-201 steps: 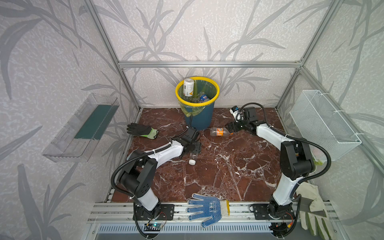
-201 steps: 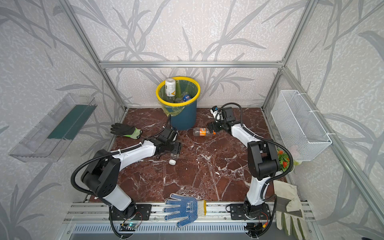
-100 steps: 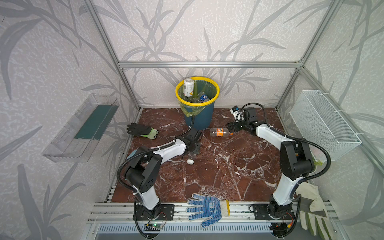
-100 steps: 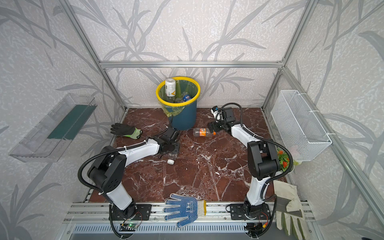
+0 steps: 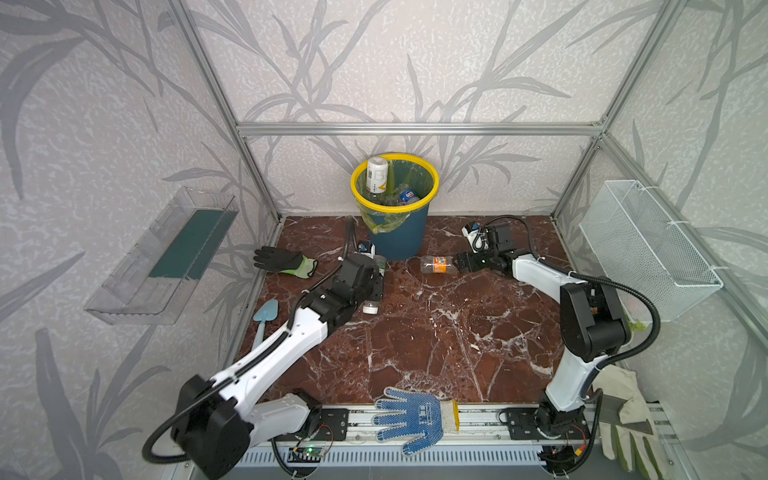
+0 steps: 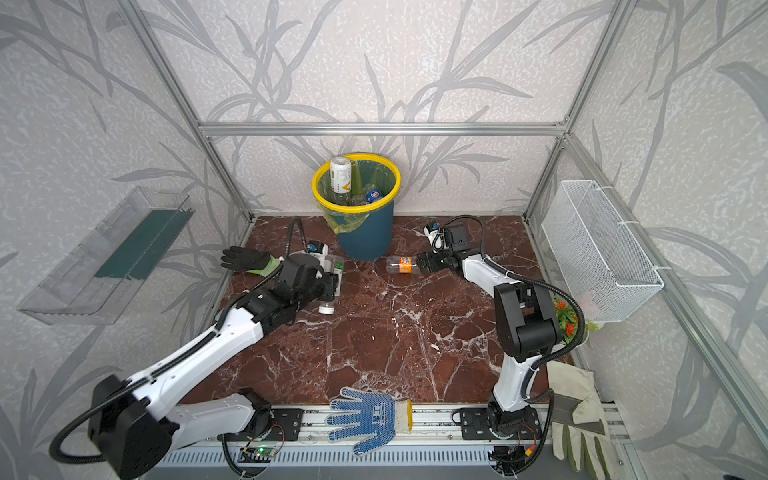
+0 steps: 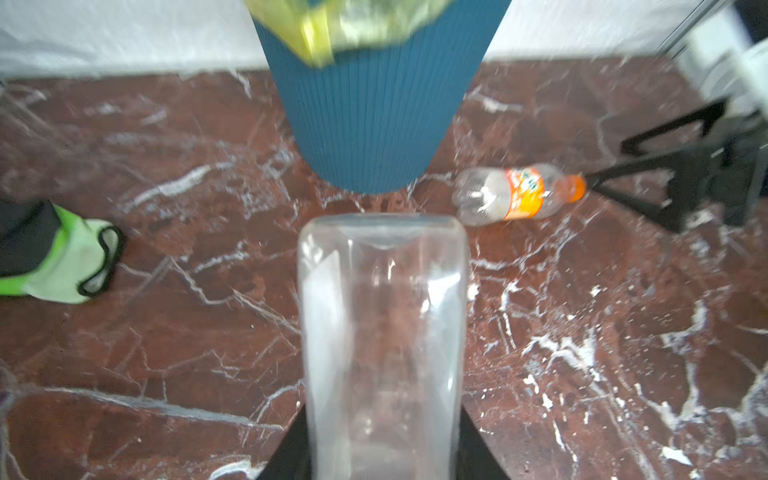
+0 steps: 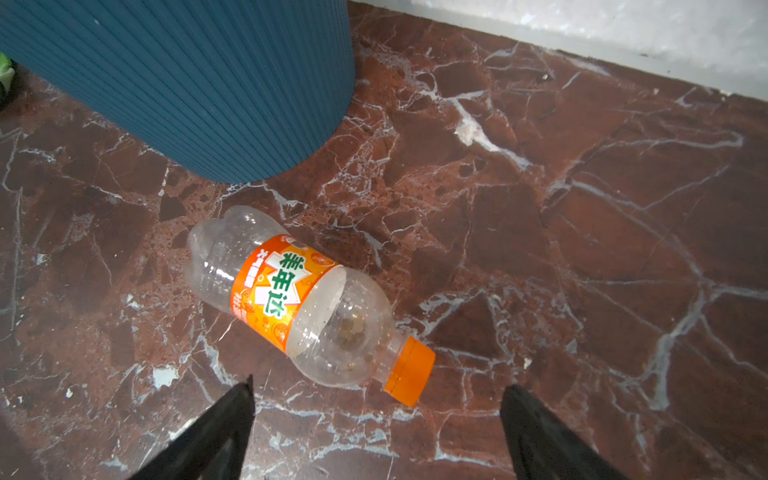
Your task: Throw the plastic bottles in the bin
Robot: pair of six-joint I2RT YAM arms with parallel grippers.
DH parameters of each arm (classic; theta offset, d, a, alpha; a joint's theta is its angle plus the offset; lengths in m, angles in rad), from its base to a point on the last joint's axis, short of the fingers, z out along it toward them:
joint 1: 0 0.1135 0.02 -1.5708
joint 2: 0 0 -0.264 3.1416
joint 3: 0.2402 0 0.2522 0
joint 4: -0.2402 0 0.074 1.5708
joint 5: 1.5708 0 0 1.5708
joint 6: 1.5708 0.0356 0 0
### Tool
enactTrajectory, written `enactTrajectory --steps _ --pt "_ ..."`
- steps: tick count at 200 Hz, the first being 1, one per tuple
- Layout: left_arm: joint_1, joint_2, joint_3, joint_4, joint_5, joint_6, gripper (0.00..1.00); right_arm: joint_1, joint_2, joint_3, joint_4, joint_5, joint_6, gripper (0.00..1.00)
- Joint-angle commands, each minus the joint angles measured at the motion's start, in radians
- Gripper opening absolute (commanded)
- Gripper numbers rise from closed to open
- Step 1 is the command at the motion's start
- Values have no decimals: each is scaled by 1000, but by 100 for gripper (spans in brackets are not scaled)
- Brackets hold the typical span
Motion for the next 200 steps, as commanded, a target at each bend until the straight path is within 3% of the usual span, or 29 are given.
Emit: enactTrajectory --steps 1,17,33,50,68,93,104,121,140,160,181,200 --pt "-4 -138 14 131 -15 109 38 -3 -67 -33 59 0 46 93" --pt "-4 -173 77 224 25 155 38 -2 -80 -59 80 -5 69 92" --pt "-4 -117 208 277 54 227 39 -3 -89 -74 95 -14 91 92" --pt "-3 27 423 264 29 271 39 -3 -99 -82 107 -39 114 91" --pt "9 269 725 170 49 315 42 -1 -102 -85 119 -71 145 91" --pt "41 624 1254 -171 65 280 76 19 -103 -108 157 -127 193 90" --pt "55 739 1422 -272 62 246 98 43 -107 -127 170 -142 194 90" --pt "69 821 1571 -368 60 223 99 76 -109 -147 151 -126 178 90" --pt "74 793 1562 -390 51 244 99 83 -153 -164 130 -102 159 90" --pt "82 684 1444 -358 11 277 99 83 -165 -134 62 -59 106 90" --pt "99 517 1212 -289 3 270 99 83 -139 -38 -98 -11 86 90" --pt "107 345 907 -220 -22 231 99 83 -143 42 -308 140 106 90"
